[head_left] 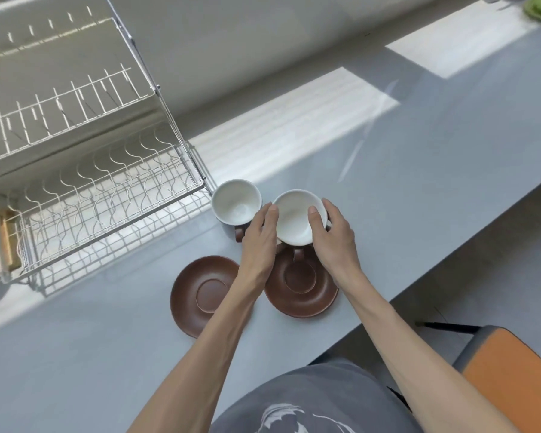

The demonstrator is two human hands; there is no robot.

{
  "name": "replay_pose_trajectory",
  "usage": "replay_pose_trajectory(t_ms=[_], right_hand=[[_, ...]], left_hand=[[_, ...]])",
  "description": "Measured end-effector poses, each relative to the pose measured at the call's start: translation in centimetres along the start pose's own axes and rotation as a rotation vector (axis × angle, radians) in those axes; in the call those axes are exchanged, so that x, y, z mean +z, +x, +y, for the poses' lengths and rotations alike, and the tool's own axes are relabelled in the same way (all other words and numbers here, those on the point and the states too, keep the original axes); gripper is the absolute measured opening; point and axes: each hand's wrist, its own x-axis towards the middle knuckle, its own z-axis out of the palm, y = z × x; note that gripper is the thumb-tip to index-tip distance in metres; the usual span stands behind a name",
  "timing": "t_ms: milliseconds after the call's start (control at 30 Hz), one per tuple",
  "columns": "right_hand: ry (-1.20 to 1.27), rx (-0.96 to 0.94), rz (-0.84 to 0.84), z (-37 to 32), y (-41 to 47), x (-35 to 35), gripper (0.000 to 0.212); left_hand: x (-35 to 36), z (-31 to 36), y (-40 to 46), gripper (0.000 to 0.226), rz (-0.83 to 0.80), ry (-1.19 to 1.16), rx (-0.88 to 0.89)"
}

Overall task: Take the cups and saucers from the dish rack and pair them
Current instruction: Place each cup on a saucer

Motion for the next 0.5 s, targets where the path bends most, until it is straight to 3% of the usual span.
replay_pose_trajectory(t_ms=[300, 500], right_hand=[[0.017, 0.029, 0.015, 2.5, -5.2, 0.3, 0.051], [-0.007, 0.043, 0.018, 3.6, -6.4, 0.2, 0.050]], left_hand=[[-2.0, -3.7, -4.0, 0.036, -0.042, -0.012, -0.051], [-2.4, -5.2, -5.4, 0.029, -0.043, 0.006, -0.033]])
